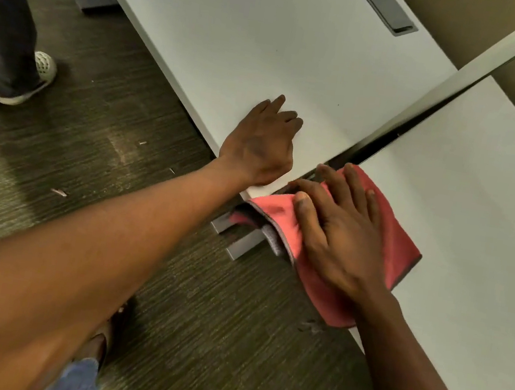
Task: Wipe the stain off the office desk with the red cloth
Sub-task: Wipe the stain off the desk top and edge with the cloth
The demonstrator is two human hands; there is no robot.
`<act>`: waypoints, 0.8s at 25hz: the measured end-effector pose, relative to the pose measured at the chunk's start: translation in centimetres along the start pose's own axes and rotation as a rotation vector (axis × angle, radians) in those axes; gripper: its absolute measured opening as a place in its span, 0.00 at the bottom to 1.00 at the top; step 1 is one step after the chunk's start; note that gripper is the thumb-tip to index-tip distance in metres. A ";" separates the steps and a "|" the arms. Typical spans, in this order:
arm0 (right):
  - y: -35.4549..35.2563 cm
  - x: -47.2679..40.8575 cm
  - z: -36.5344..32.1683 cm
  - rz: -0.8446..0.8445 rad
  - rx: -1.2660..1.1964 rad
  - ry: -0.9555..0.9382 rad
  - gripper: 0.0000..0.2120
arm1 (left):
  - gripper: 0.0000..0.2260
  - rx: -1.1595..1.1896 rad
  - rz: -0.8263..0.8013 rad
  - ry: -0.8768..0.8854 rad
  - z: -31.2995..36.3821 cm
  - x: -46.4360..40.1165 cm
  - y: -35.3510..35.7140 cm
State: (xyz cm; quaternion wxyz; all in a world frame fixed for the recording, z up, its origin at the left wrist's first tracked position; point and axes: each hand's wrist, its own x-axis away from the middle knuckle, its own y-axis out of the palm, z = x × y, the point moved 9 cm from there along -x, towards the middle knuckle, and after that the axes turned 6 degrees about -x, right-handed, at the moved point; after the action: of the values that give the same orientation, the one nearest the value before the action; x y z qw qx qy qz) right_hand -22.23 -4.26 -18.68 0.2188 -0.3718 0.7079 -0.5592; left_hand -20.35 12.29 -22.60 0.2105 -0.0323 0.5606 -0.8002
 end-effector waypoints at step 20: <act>1.5 5.7 0.8 0.037 0.210 -0.148 0.30 | 0.18 -0.018 -0.026 0.013 -0.1 0.1 0.1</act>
State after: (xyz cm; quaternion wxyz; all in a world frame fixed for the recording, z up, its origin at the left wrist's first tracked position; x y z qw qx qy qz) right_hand -25.70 -9.03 -19.70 0.3185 -0.3742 0.6341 -0.5970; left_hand -20.46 12.31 -22.72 0.1960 -0.0363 0.5689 -0.7979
